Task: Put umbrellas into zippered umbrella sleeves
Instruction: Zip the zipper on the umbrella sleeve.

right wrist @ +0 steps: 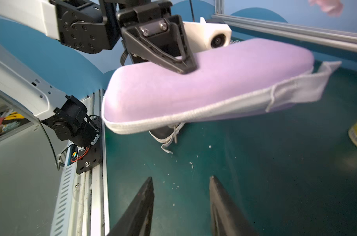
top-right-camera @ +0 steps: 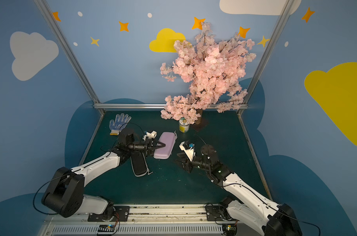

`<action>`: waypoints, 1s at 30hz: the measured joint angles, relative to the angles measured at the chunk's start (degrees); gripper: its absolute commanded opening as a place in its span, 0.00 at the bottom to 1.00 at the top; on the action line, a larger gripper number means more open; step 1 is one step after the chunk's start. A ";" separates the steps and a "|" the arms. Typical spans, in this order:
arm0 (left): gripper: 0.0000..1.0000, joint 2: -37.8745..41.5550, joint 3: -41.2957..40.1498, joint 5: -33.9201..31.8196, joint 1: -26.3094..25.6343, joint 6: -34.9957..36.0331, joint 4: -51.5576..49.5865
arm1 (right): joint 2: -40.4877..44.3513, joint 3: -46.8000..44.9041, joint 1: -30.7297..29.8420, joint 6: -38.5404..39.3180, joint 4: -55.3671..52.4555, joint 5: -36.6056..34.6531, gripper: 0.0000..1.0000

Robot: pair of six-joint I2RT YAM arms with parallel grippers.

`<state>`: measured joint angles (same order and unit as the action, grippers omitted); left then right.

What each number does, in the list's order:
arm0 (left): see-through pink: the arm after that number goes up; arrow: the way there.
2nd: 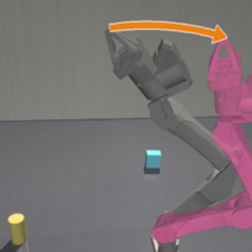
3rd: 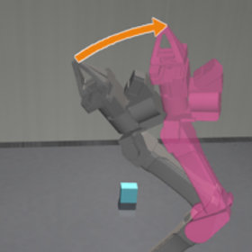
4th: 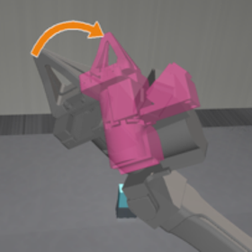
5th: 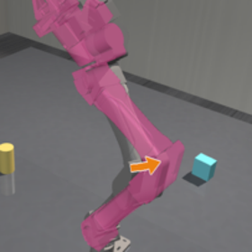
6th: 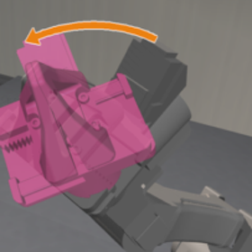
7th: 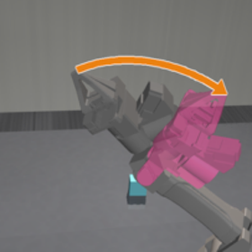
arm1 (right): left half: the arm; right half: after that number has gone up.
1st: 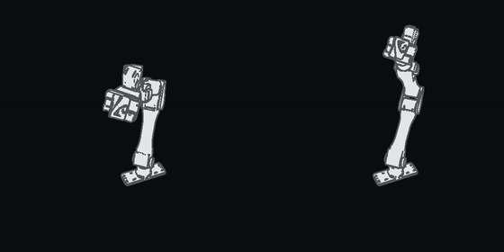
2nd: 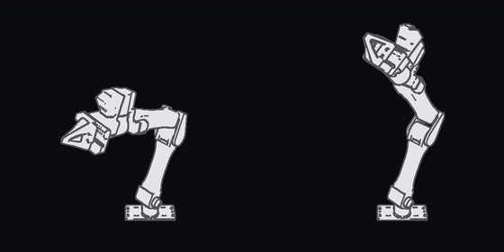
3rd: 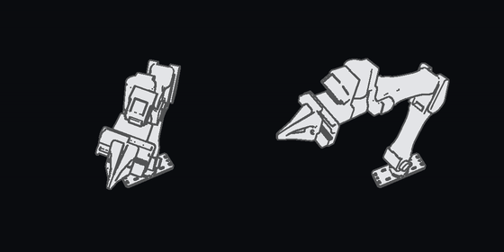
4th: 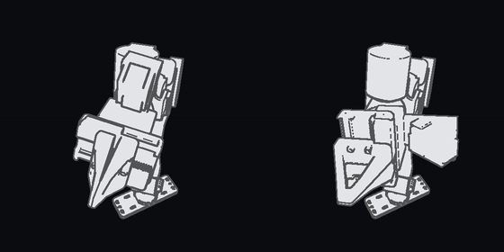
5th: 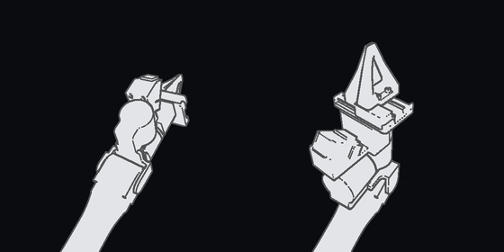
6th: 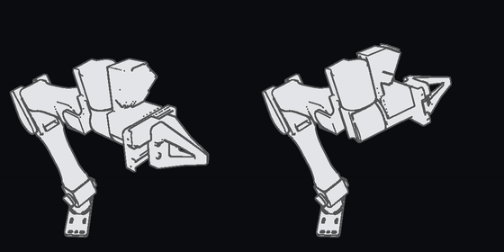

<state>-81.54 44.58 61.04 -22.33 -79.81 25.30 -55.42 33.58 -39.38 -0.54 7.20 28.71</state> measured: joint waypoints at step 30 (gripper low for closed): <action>0.27 0.11 -0.02 0.48 -0.66 0.07 0.87 | -6.91 8.24 -2.91 5.01 -3.41 -1.27 0.01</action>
<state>-81.43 44.56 61.52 -22.98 -79.75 26.17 -62.33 41.82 -42.28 4.47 3.79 27.44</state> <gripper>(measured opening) 0.413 0.064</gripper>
